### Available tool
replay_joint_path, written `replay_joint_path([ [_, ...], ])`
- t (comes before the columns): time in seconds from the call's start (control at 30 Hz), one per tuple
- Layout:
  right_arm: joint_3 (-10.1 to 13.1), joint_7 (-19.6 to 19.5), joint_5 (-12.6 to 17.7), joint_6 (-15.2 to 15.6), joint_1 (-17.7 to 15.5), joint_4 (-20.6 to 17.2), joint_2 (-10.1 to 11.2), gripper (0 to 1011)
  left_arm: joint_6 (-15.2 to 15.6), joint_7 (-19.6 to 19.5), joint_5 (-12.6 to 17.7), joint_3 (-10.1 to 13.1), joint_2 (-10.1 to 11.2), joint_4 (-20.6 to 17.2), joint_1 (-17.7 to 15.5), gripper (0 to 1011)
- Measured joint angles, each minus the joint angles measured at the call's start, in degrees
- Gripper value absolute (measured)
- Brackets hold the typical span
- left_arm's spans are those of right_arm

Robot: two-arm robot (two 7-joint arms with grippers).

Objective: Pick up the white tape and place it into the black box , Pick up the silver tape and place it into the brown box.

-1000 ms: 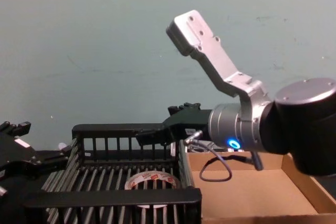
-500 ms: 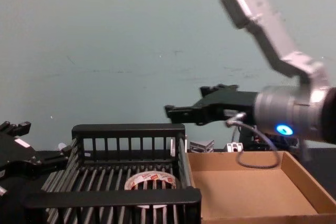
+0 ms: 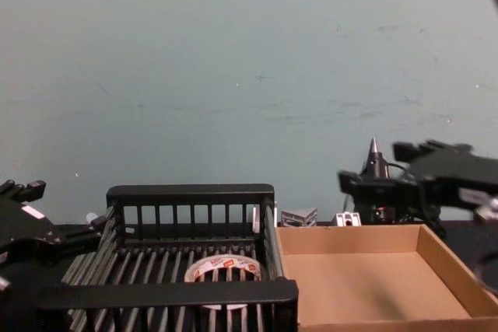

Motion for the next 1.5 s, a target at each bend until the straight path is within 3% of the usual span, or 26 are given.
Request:
replay_joint_path([
  [0.4, 1.6, 0.9, 3.1, 1.7, -10.5, -7.5, 6.2, 1002, 0.0, 0.0, 0.0, 0.0, 0.0, 0.0, 0.0, 1001],
  [0.67, -0.5, 3.9, 4.2, 1.9, -13.9, -9.8, 10.1, 1002, 0.0, 0.0, 0.0, 0.0, 0.0, 0.0, 0.0, 1001],
  [1.0, -5.3, 7.0, 3.9, 1.8, -13.1, -9.7, 12.3, 1002, 0.0, 0.0, 0.0, 0.0, 0.0, 0.0, 0.0, 1001],
  [1.5, -11.3, 8.3, 1.6, 2.0, -8.4, -6.0, 11.1, 1002, 0.0, 0.0, 0.0, 0.0, 0.0, 0.0, 0.0, 1001],
])
